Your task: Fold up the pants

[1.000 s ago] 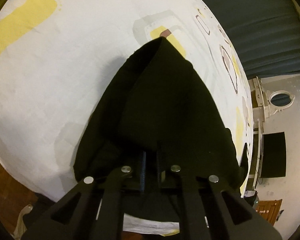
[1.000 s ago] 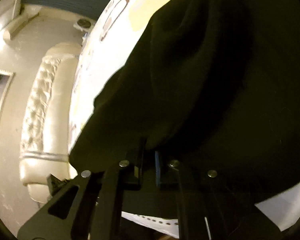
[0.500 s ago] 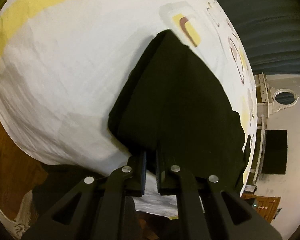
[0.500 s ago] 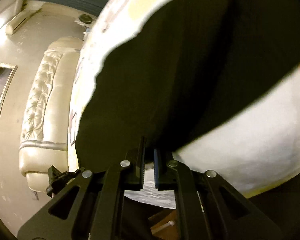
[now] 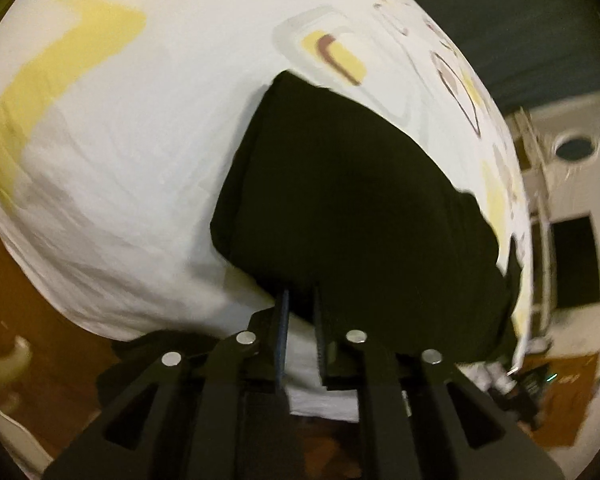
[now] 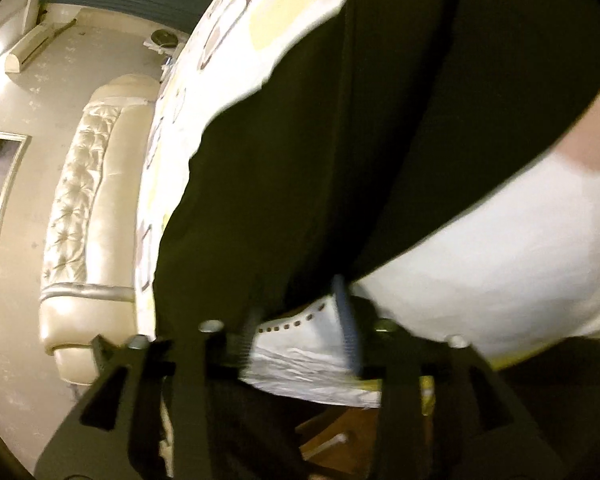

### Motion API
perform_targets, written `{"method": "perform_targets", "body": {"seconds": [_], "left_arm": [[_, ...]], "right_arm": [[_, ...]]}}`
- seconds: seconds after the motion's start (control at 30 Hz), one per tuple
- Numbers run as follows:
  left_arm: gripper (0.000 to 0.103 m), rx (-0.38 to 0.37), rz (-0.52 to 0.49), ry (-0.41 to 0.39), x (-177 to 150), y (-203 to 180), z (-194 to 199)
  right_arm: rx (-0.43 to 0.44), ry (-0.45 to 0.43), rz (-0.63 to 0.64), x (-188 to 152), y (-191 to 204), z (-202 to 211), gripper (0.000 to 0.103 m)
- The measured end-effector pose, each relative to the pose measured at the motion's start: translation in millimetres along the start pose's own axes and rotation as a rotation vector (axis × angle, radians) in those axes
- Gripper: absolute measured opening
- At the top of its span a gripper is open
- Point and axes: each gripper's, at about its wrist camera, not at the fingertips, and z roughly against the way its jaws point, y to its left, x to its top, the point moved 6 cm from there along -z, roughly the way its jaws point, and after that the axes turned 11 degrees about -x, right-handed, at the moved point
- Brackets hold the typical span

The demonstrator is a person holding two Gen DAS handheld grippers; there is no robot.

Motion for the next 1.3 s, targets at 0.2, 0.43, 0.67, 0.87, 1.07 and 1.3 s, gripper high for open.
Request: {"method": "perform_targets", "body": {"seconds": [0.2,0.43,0.67,0.87,1.07,1.3], "left_arm": [[0.050,0.038,-0.114,-0.071,7.4,-34.3,14.0],[0.067,0.083,-0.212,-0.156,46.0,-67.9,-26.5],[0.067,0.095,-0.111,-0.068,43.3,-48.2,-73.0],[0.075,0.105,-0.138,-0.067,42.4,-48.0,-81.2],[0.077,0.112,-0.150,-0.064,40.9,-48.3,-83.1],[0.078,0.113,-0.162,-0.061,40.2,-48.8,-83.2]], "right_arm": [[-0.132,-0.210,0.122,69.5,19.0,63.7,0.052],[-0.486,-0.394,0.270,241.2,46.4,39.6,0.059],[-0.857,-0.307,0.256,344.3,9.8,-47.0,0.059],[-0.966,-0.253,0.242,355.3,-23.8,-68.9,0.034],[-0.804,-0.353,0.190,347.5,-27.9,-15.4,0.006],[-0.520,-0.588,0.100,293.2,-59.5,111.5,0.006]]}}
